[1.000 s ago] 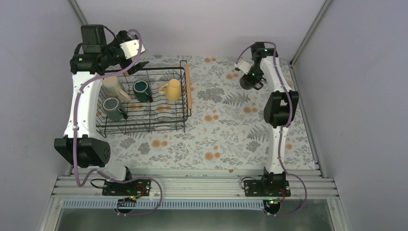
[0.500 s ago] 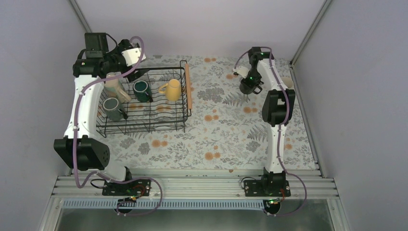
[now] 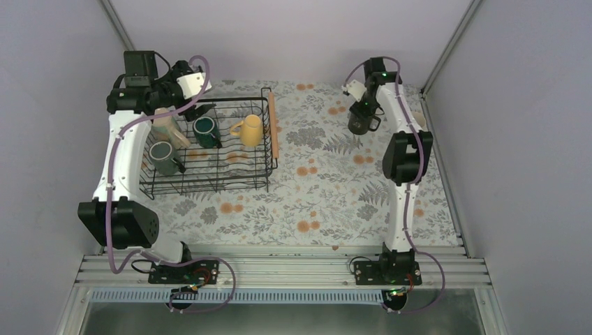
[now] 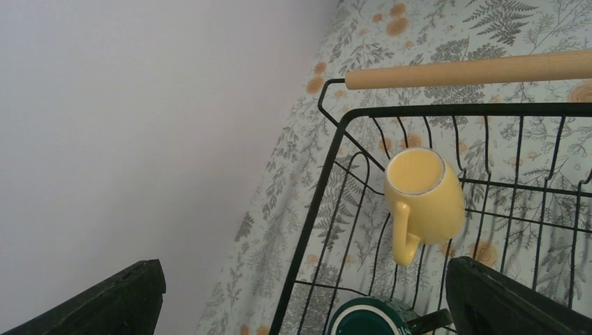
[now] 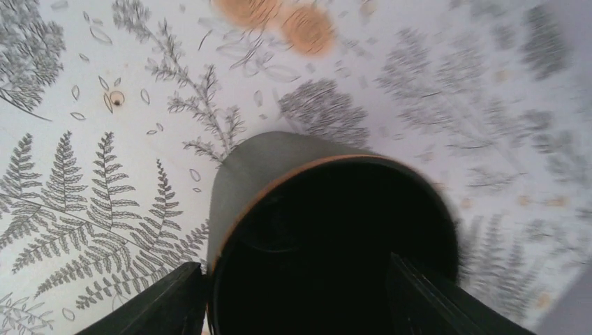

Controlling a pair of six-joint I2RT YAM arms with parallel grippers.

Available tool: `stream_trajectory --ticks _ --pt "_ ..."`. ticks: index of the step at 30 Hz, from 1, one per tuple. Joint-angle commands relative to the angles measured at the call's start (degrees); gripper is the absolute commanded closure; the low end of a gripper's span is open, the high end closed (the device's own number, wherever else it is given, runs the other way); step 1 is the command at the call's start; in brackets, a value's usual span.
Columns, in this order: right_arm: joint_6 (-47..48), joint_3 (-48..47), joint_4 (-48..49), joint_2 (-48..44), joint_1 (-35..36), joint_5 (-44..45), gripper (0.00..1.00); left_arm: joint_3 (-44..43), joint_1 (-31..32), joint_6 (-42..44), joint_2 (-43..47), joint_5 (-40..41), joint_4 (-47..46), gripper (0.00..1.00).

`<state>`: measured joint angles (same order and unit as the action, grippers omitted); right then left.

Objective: Unload the cups from the dish rack

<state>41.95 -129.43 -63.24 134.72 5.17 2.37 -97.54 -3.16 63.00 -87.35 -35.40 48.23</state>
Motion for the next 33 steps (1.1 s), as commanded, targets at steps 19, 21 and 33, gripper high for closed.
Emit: stream_trajectory --ticks 19,21,33 --pt "-3.9 11.6 0.1 -38.2 10.1 -29.7 0.03 -5.6 5.5 12.4 -13.4 5.4 8.0 0.08" --pt "-3.4 13.9 1.0 -39.0 10.4 -29.9 0.02 -6.5 6.6 12.9 -15.3 7.0 9.2 0.11" --pt "-1.8 22.8 4.2 -42.7 10.7 -29.4 0.0 -12.3 11.3 14.2 -27.6 13.0 15.1 0.38"
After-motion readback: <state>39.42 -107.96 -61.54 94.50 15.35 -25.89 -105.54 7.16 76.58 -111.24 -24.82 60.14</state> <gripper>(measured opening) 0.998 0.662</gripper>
